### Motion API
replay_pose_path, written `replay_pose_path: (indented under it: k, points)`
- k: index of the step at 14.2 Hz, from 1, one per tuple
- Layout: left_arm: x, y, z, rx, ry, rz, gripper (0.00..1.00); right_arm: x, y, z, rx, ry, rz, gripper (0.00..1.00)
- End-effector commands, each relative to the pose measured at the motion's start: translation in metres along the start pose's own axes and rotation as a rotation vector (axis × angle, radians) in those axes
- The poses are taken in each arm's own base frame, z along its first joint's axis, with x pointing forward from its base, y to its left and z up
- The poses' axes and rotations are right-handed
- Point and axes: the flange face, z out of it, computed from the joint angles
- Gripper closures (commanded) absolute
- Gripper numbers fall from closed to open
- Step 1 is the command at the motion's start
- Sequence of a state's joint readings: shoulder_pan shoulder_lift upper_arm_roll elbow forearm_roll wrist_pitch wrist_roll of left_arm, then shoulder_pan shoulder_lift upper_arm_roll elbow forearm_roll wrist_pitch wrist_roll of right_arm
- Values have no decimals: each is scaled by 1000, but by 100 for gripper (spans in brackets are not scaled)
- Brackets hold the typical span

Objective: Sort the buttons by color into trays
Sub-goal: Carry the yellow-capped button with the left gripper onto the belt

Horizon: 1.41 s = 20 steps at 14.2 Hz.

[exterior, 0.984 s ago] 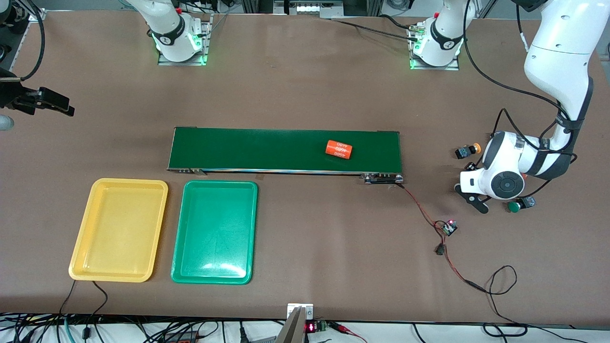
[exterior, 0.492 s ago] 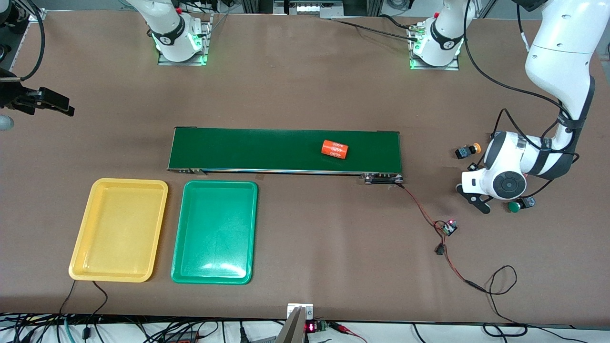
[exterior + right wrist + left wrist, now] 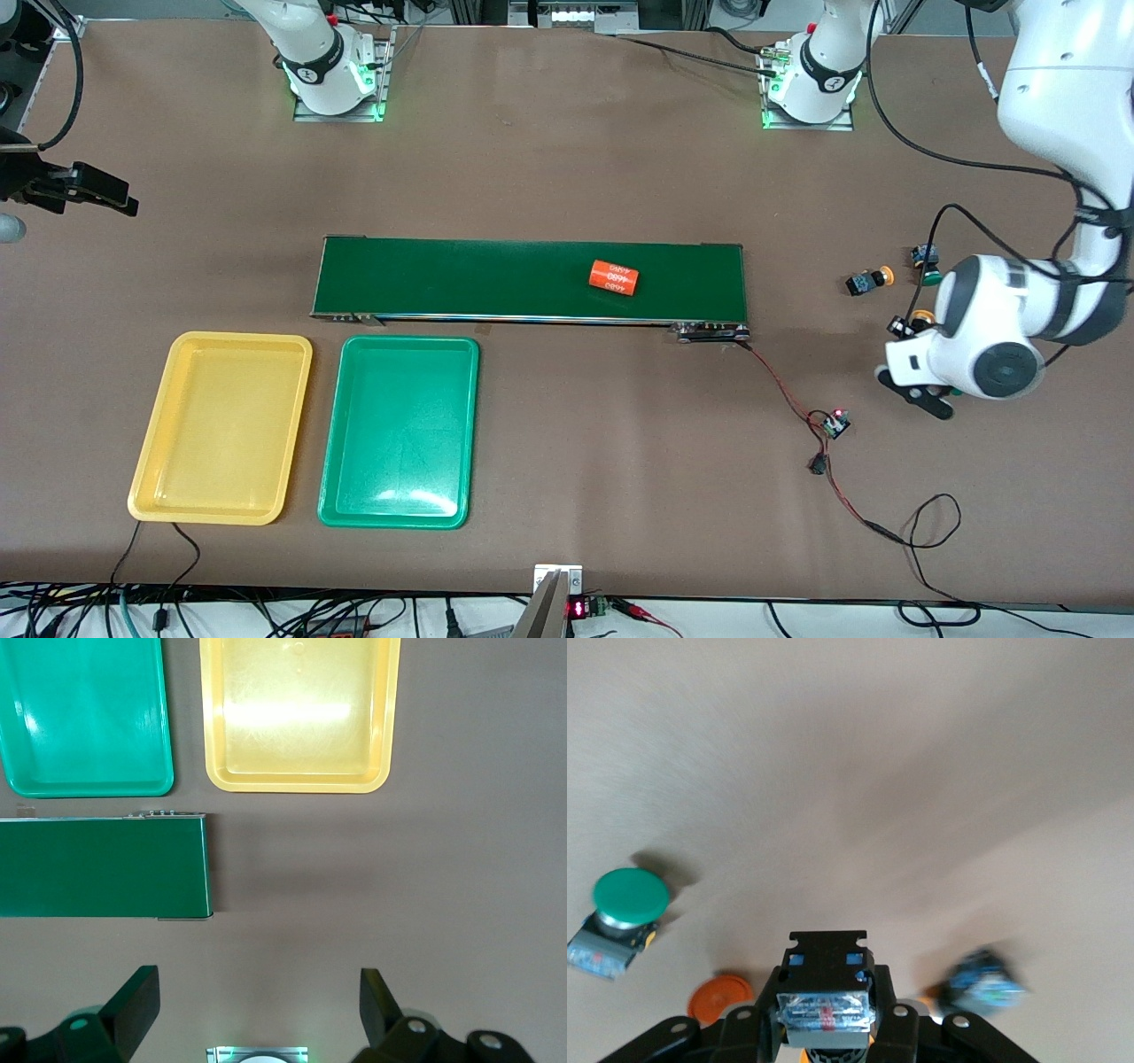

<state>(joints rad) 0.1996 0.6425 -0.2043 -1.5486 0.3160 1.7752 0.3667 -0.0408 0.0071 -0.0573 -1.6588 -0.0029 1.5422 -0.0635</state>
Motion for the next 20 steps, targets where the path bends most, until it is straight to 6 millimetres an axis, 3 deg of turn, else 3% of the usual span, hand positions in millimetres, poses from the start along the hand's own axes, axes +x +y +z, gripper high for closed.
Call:
replay_pose_path:
  k: [1, 3, 5, 9, 11, 13, 15, 16, 18, 20]
  points:
    - [13, 24, -51, -99, 52, -235, 88, -2, 3, -2, 3, -5, -10, 0]
    - [30, 58, -62, -238, 87, -475, 88, -2, 3, -2, 3, -5, -10, 0]
    - [48, 87, -75, -280, 141, -546, 88, -2, 3, -2, 3, -5, -10, 0]
    - [48, 128, -114, -303, 180, -675, 88, -2, 3, -2, 3, -5, -10, 0]
    - [46, 147, -124, -293, 185, -679, 88, -2, 3, -2, 3, -5, -10, 0]
    - [47, 175, -118, -272, 162, -676, 88, -2, 4, -2, 3, -5, -9, 0]
    - [36, 195, -108, -234, 131, -528, 88, -2, 3, -2, 3, -5, -10, 0]
    - [33, 216, -103, -217, 98, -475, 88, -2, 3, -2, 3, -5, -10, 0]
    - [26, 229, -95, -203, 70, -458, 88, -2, 4, -2, 3, -5, -9, 0]
    - [27, 256, -86, -185, 46, -426, 88, -2, 4, -2, 3, -5, -9, 0]
